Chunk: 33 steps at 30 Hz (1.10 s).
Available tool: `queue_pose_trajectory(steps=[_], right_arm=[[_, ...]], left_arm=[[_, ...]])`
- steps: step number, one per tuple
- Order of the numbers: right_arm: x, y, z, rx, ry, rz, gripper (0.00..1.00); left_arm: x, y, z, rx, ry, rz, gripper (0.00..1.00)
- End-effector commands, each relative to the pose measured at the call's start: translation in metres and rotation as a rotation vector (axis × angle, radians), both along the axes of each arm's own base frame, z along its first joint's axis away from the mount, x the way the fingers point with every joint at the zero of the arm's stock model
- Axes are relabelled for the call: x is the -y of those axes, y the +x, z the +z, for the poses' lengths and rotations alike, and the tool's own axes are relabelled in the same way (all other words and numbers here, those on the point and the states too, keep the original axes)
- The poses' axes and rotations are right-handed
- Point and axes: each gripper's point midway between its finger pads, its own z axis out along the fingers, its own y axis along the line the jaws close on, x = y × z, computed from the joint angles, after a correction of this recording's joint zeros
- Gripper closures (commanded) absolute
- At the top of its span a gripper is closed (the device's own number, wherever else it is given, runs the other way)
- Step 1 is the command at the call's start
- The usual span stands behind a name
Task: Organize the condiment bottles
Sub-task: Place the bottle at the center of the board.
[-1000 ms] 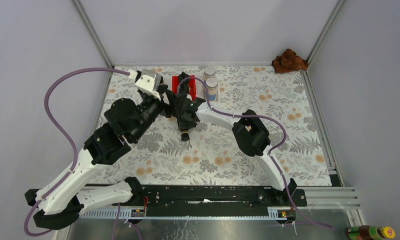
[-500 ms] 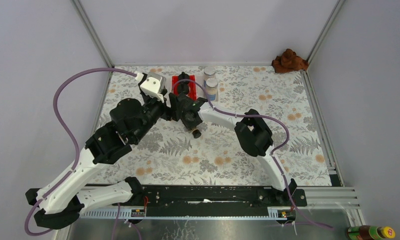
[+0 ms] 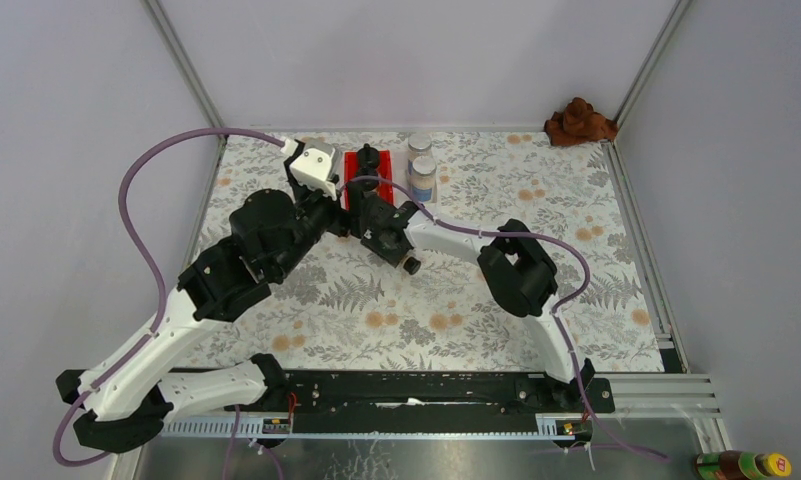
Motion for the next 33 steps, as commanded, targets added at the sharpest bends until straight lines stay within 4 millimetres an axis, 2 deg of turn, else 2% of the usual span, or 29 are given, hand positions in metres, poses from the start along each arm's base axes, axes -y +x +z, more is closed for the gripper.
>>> queue_pose_trajectory(steps=[1,2,4,7,10,18,24,33], right_arm=[[0.012,-0.034,-0.006,-0.059,-0.069,0.169,0.72],[0.013,-0.035,-0.006,-0.054,-0.072,0.175,0.59],[0.013,-0.036,-0.006,-0.053,-0.075,0.175,0.42],[0.012,-0.035,-0.003,-0.044,-0.063,0.17,0.27],[0.008,-0.032,0.001,-0.032,-0.048,0.168,0.2],[-0.001,-0.019,0.022,0.044,0.001,0.137,0.18],[0.0,-0.009,0.038,0.076,0.03,0.08,0.18],[-0.001,-0.001,0.084,0.135,0.129,0.003,0.17]], left_arm=[[-0.002,0.002,0.013,0.03,0.01,0.014,0.23],[-0.002,0.003,0.012,0.029,0.013,0.015,0.23],[-0.002,0.003,0.013,0.03,0.012,0.017,0.22],[-0.002,0.004,0.013,0.03,0.007,0.024,0.19],[-0.002,0.004,0.014,0.03,0.005,0.025,0.18],[-0.002,0.005,0.015,0.024,0.005,0.031,0.17],[-0.006,0.004,0.027,0.036,0.001,0.037,0.17],[-0.012,0.001,0.038,0.046,-0.003,0.048,0.15]])
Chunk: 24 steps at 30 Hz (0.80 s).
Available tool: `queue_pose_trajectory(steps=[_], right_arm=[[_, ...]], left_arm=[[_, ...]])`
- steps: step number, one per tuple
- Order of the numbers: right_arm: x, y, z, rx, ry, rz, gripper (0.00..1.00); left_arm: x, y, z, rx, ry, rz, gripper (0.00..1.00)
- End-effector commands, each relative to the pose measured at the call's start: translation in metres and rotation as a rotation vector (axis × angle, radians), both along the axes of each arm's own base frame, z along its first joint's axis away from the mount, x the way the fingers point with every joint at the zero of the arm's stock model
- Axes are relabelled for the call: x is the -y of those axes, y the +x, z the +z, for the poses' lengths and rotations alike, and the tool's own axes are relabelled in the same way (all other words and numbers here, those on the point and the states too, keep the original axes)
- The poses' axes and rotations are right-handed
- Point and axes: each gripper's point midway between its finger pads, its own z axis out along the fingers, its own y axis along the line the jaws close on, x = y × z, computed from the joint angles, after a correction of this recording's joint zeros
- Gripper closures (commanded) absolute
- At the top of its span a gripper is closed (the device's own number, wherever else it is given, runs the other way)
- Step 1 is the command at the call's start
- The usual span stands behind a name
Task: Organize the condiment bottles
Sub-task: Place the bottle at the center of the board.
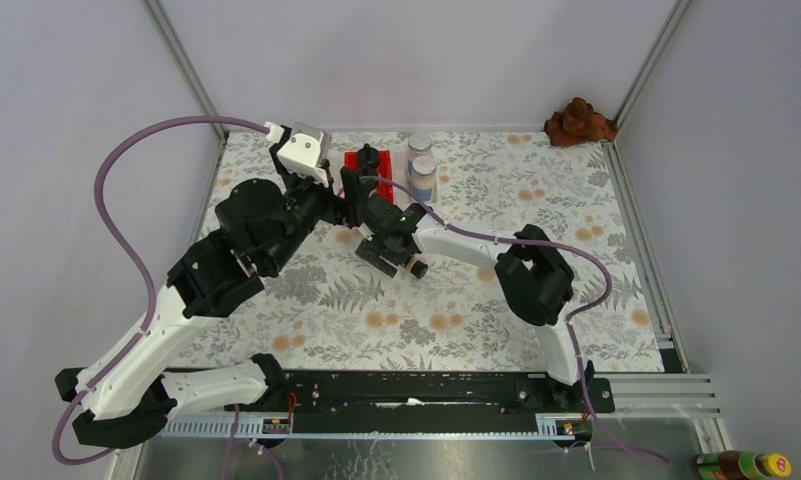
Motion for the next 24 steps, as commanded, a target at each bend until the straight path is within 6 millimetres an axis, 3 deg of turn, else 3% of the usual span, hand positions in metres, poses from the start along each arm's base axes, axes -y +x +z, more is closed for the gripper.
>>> queue_pose_trajectory(steps=[1,7,12,19,24], right_arm=[[-0.005,0.018,0.067,0.104,0.125,-0.076,0.17],[0.019,0.037,0.096,0.143,0.175,-0.239,0.16],[0.076,0.068,0.11,0.194,0.198,-0.543,0.16],[0.159,0.089,0.111,0.203,0.266,-0.954,0.16],[0.198,0.093,0.107,0.174,0.382,-1.138,0.15]], left_arm=[[-0.005,-0.002,0.006,0.008,0.028,0.007,0.15],[-0.004,-0.004,-0.004,-0.015,0.054,-0.008,0.15],[0.009,-0.004,-0.026,-0.067,0.107,-0.055,0.14],[0.033,-0.002,-0.096,-0.25,0.305,-0.143,0.13],[0.044,0.003,-0.151,-0.368,0.475,-0.181,0.12]])
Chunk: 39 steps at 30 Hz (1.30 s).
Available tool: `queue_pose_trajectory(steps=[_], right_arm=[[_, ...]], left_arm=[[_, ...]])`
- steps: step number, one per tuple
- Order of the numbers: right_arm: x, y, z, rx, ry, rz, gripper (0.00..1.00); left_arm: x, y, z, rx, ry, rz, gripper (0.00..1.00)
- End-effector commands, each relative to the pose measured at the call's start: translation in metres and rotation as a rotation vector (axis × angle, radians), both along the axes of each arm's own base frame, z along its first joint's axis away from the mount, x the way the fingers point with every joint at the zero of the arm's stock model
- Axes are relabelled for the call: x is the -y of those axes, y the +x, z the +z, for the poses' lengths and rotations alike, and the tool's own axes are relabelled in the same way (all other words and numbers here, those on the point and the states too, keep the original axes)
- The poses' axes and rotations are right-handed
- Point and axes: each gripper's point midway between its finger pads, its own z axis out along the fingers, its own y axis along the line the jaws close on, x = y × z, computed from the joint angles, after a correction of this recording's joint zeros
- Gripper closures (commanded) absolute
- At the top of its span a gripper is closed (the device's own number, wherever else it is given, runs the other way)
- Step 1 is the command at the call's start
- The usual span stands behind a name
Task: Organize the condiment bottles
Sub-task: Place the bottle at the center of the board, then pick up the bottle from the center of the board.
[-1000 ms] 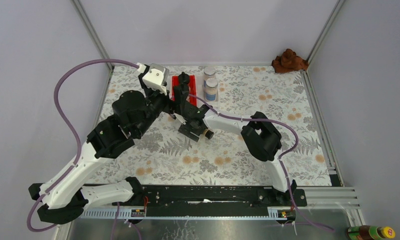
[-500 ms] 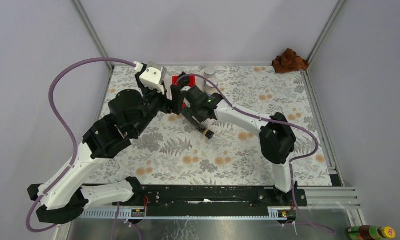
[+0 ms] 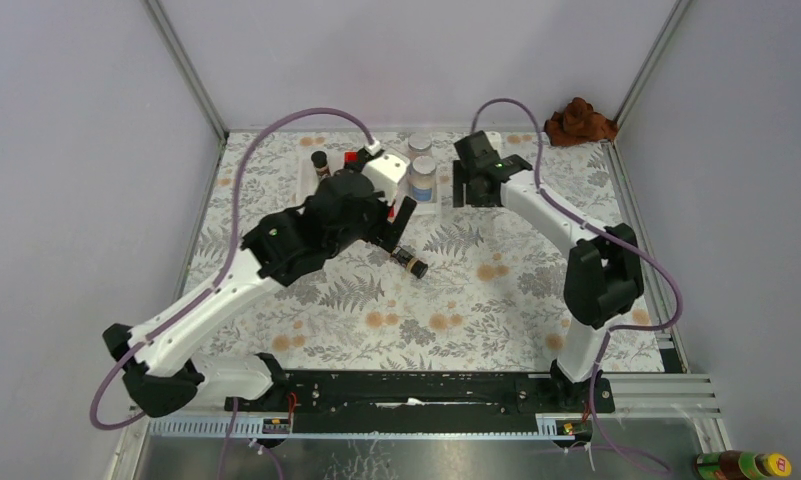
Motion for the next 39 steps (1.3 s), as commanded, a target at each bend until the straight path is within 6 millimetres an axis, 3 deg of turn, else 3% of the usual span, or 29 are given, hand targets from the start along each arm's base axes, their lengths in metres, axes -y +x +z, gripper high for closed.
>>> queue_pose_trajectory(steps=[1,5,16,29,39], right_arm=[[0.029,-0.004,0.016,0.053,0.15,-0.205,0.15],[0.046,-0.003,0.016,0.06,0.201,-0.257,0.15],[0.057,-0.008,0.008,0.057,0.198,-0.255,0.15],[0.06,-0.006,0.015,0.099,0.209,-0.232,0.15],[0.061,-0.012,0.013,0.127,0.247,-0.225,0.14]], left_arm=[[0.003,-0.006,-0.058,-0.12,0.204,-0.08,0.12],[0.009,0.0,-0.098,-0.205,0.345,-0.107,0.12],[0.015,0.015,-0.167,-0.284,0.609,-0.108,0.16],[0.024,-0.008,-0.217,-0.27,0.759,-0.302,0.16],[0.042,0.0,-0.241,-0.213,0.832,-0.41,0.18]])
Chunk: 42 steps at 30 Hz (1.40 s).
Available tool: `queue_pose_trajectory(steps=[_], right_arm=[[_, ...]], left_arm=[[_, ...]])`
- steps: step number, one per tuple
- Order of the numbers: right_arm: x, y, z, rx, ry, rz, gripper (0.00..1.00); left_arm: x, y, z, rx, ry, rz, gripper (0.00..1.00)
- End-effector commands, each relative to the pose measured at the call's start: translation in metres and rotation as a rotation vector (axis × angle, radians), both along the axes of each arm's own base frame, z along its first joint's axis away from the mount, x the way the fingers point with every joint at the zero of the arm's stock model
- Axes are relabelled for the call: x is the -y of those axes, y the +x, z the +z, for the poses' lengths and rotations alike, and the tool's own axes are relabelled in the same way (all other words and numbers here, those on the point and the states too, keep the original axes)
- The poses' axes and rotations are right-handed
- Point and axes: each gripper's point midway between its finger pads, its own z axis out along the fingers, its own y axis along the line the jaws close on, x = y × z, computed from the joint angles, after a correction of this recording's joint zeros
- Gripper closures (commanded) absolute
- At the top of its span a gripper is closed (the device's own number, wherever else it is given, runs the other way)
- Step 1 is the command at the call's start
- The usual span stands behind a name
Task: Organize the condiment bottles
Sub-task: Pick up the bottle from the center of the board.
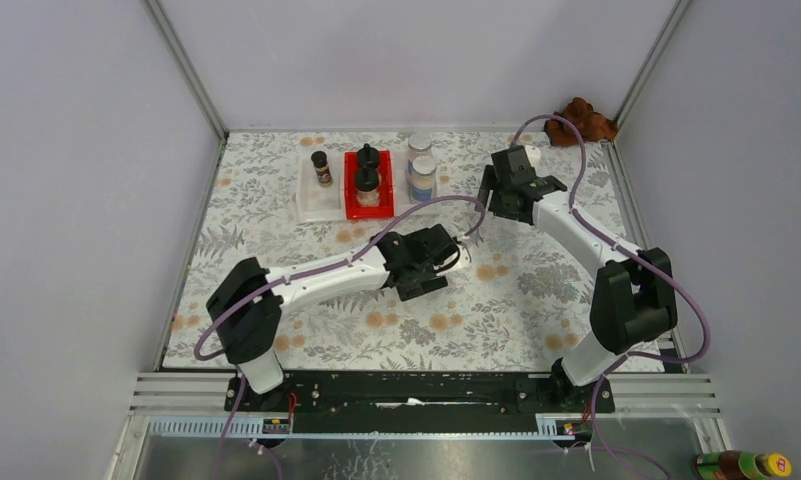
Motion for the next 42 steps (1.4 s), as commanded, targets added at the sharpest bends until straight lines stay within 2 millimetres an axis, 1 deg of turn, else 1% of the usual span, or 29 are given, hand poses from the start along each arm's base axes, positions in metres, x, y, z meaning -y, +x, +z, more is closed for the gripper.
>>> queue_pose_trajectory(steps=[1,3,5,9,15,19,23,25,42], right_arm=[[0.0,0.007,0.023,0.091,0.04,-0.001,0.15],[0.001,0.007,0.023,0.1,0.042,-0.003,0.15],[0.001,0.007,0.023,0.109,0.045,-0.006,0.15],[0.003,0.007,0.022,0.127,0.065,-0.016,0.14],[0.004,0.006,0.017,0.141,0.095,-0.023,0.14],[0.003,0.004,0.014,0.148,0.114,-0.024,0.14],[0.005,0.005,0.011,0.148,0.116,-0.027,0.14],[0.006,0.005,0.011,0.15,0.117,-0.028,0.14],[0.009,0.01,0.006,0.146,0.119,-0.034,0.14]], left_arm=[[0.018,0.008,-0.017,0.015,0.018,-0.104,0.18],[0.025,0.005,-0.022,0.01,0.019,-0.171,0.2],[0.028,0.006,-0.026,0.037,0.028,-0.222,0.2],[0.029,0.011,-0.037,0.045,0.073,-0.277,0.22],[0.037,0.014,-0.05,0.034,0.097,-0.351,0.27],[0.039,0.018,-0.053,0.046,0.122,-0.391,0.29],[0.04,0.026,-0.054,0.059,0.139,-0.41,0.36],[0.04,0.028,-0.055,0.06,0.146,-0.414,0.37],[0.046,0.034,-0.058,0.003,0.103,-0.434,0.38]])
